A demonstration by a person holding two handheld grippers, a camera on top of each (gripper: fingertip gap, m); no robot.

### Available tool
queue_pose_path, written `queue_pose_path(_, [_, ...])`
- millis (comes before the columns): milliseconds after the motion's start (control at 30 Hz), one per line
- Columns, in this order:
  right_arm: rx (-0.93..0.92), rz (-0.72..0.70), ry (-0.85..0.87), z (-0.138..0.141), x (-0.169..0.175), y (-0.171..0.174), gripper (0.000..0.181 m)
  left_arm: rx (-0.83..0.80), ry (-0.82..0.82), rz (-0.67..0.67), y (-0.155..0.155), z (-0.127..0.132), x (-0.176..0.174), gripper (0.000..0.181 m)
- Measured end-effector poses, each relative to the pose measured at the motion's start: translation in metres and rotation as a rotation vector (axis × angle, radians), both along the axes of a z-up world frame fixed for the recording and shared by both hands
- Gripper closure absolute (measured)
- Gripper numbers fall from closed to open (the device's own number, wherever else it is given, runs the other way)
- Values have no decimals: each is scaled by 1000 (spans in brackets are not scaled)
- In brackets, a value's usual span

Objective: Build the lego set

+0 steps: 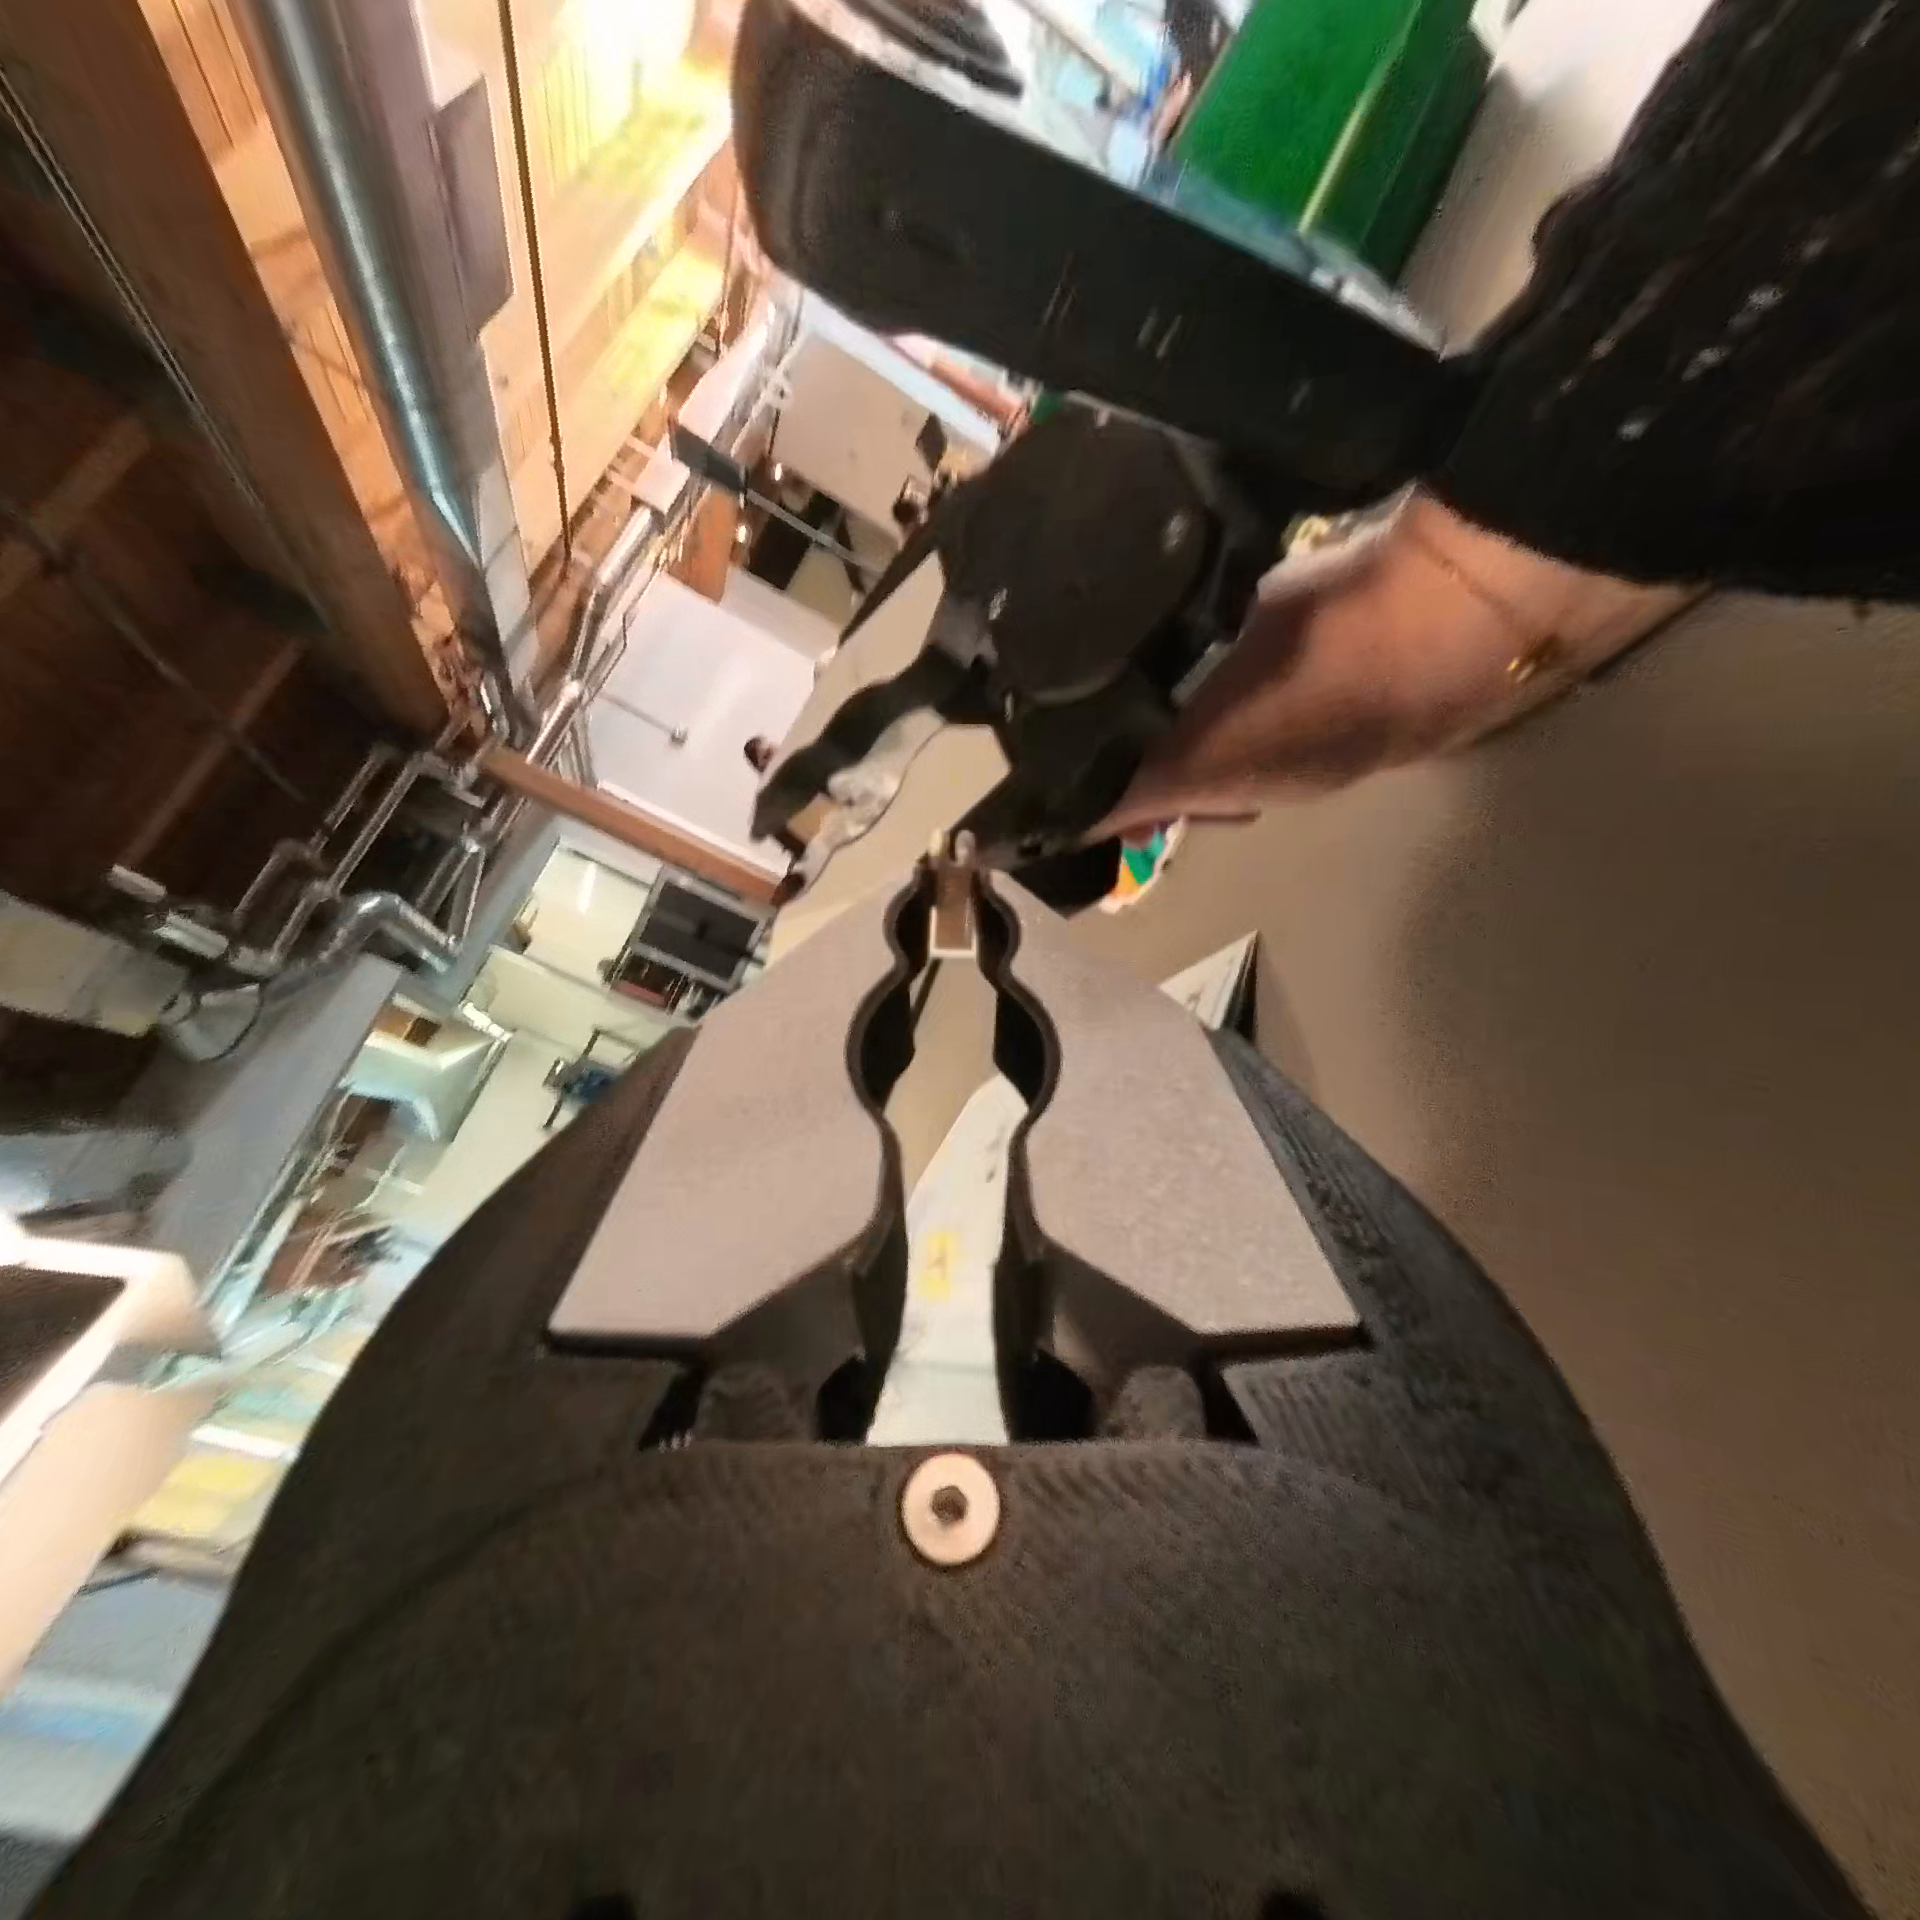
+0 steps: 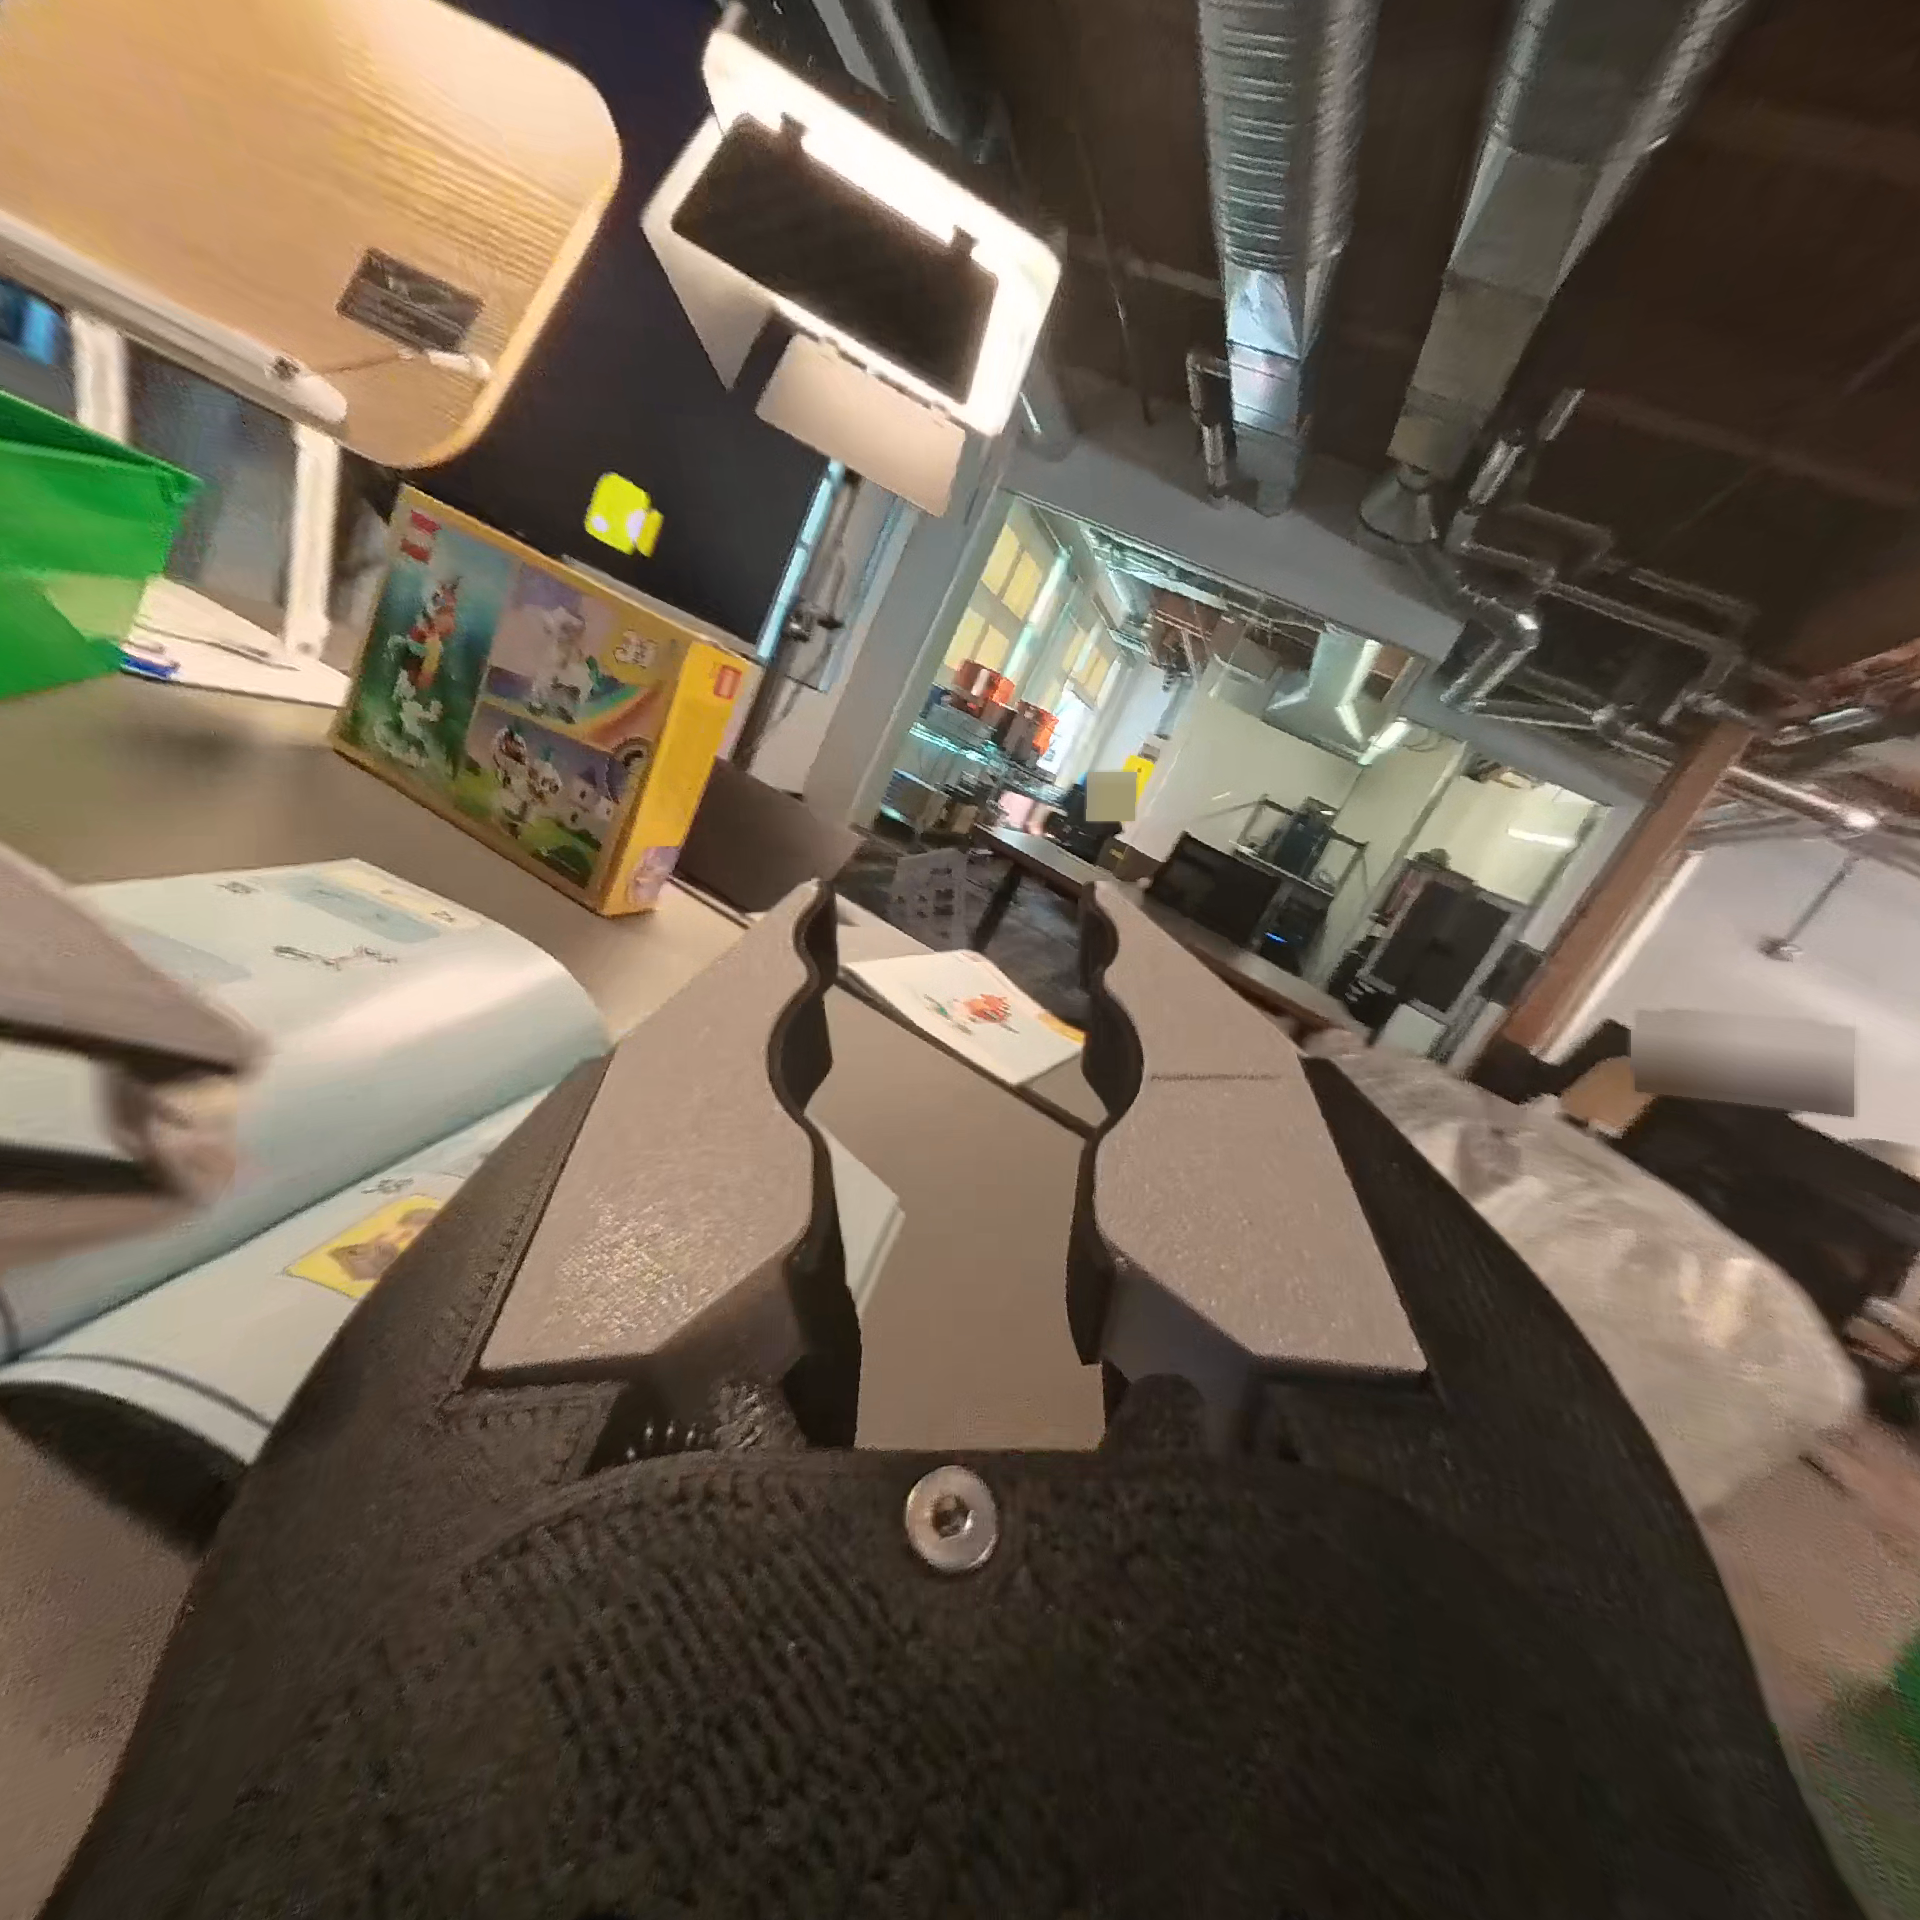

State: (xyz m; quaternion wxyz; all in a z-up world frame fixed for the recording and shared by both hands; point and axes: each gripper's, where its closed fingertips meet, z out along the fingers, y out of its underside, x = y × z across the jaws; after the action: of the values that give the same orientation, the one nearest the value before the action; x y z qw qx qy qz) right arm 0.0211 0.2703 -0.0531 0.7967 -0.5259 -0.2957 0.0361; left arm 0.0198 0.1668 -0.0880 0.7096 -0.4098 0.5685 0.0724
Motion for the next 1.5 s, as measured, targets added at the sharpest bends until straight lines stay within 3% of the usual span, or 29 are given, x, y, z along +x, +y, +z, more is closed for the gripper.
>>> queue_pose_path(33, [-6, 32, 6, -1, -5, 0, 137, -19, -33, -36, 1, -4, 5, 173])
queue_pose_path(200, [-8, 179, 100, 8, -8, -28, 139, -127, -144, -178, -28, 2, 3, 174])
queue_pose_path(267, [-40, 190, 157, 8, -6, -31, 139, -112, -151, -167, -30, 3, -1, 173])
queue_pose_path(500, [-27, 116, 143, 7, 2, -32, 139, -318, -320, -86, -8, 7, -26, 173])
queue_pose_path(667, [-25, 82, 134, 7, 5, -29, 139, -316, -343, -66, 0, 10, -32, 173])
queue_pose_path(800, [-23, 95, 131, 7, 3, -31, 140, -304, -296, -134, -15, 7, -22, 174])
queue_pose_path(1033, [10, 135, 61, 3, -6, -36, 142, -415, -326, -397, -66, 11, 3, 174])
queue_pose_path(1200, [32, 130, 26, 2, -6, -38, 144, -646, -513, -350, -59, 15, -14, 174])
queue_pose_path(1333, [22, 142, 44, 3, -7, -39, 145, -604, -506, -313, -55, 15, -18, 174])
queue_pose_path(1500, [23, 170, 41, 3, -12, -42, 148, -461, -351, -308, -66, 8, -8, 174])
